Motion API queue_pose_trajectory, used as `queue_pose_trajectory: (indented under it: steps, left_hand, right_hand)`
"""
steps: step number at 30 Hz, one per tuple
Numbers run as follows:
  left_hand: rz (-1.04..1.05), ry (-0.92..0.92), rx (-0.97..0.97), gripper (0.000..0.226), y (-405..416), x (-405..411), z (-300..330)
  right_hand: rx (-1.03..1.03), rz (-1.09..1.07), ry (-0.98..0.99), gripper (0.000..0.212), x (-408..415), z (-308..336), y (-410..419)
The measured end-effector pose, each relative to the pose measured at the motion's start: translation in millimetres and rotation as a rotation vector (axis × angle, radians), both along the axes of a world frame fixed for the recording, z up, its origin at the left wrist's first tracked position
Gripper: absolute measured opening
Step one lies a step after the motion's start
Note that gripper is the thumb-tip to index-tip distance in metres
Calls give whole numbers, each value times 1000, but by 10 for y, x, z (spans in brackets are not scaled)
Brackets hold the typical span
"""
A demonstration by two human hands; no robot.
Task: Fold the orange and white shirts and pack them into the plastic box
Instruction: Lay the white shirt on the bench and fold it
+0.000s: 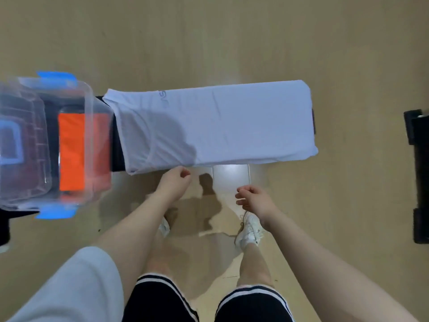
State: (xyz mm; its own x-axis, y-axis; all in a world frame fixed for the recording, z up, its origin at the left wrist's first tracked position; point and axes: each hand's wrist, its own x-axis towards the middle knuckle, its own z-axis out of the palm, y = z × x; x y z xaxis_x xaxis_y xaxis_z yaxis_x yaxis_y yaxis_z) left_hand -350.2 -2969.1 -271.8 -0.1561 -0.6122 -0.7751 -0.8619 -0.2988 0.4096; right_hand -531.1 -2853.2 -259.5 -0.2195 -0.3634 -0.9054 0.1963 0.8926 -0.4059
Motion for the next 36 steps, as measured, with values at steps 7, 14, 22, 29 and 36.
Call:
queue_pose_trajectory:
  steps: [7, 14, 22, 29, 36]
  left_hand:
    - [1201, 395, 316, 46, 709, -654, -1001]
    - [1373, 846, 295, 31, 535, -901, -1703]
    - [1333, 849, 299, 12, 642, -763, -1642]
    - [1383, 599, 314, 12, 948, -549, -1065]
    - [1453, 313, 246, 10, 794, -329, -331]
  right_hand:
    - [58, -275, -70, 18, -851, -811, 201]
    - [-98, -654, -391, 17, -857, -1610, -123]
    - [-198, -893, -487, 17, -788, -1516, -167]
    - [-2, -913, -191, 13, -588, -961, 149]
    - [99, -956, -217, 13, -487, -429, 196]
